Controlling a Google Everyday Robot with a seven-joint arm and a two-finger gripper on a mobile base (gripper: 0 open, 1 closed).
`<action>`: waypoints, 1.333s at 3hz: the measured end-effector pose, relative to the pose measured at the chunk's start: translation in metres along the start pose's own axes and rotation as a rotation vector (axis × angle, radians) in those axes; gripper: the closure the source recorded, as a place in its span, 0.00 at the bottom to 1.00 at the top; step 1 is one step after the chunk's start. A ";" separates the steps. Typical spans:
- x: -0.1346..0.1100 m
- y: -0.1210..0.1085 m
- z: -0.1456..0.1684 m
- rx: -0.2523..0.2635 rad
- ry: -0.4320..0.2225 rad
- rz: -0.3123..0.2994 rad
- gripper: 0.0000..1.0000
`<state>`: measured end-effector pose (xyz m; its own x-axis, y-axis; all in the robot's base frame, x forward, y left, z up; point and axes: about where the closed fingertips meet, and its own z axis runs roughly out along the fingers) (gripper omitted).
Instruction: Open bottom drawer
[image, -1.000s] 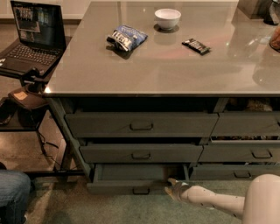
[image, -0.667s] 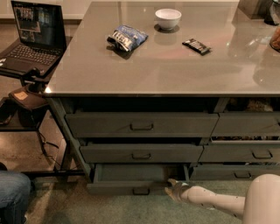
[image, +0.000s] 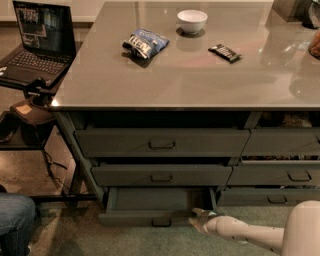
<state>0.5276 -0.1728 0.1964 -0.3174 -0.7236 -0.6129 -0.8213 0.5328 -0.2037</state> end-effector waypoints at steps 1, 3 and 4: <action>0.010 0.014 -0.008 0.003 -0.003 0.004 1.00; 0.016 0.029 -0.027 0.006 -0.004 0.008 1.00; 0.015 0.030 -0.026 0.001 0.001 0.001 1.00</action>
Offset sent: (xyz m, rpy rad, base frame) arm -0.4502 -0.0672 -0.0504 0.0390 -0.0273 -0.0674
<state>0.4860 -0.1793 0.2009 -0.3189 -0.7234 -0.6124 -0.8202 0.5344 -0.2041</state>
